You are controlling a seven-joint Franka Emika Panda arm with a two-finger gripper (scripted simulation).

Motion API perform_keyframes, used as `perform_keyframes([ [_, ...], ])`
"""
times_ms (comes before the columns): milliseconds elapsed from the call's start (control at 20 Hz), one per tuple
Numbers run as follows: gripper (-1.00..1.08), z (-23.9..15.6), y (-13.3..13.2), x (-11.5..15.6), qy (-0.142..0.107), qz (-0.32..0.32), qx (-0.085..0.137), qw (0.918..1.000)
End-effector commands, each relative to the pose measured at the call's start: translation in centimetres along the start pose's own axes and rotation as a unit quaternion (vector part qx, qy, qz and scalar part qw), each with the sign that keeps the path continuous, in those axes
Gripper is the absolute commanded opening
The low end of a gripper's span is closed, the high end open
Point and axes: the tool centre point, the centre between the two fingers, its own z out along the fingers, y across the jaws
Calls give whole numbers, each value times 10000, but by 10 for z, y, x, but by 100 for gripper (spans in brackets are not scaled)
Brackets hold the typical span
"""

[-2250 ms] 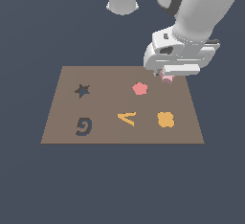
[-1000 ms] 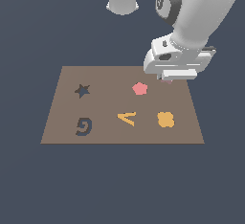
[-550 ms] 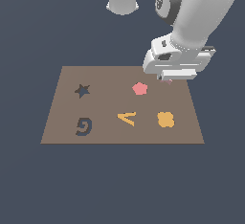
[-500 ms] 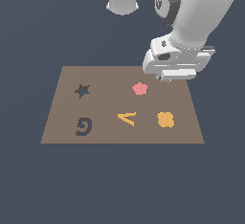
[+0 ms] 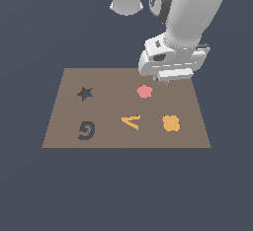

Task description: Insert a designated object into the corresponding slot on a board.

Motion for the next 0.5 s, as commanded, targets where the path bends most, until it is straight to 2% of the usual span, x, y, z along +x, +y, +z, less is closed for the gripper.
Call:
perform_keyframes([
  [0, -100, -1, 12, -4, 2, -144, 0, 9999],
  [450, -100, -2, 73, -15, 1, -870, 2, 9962],
])
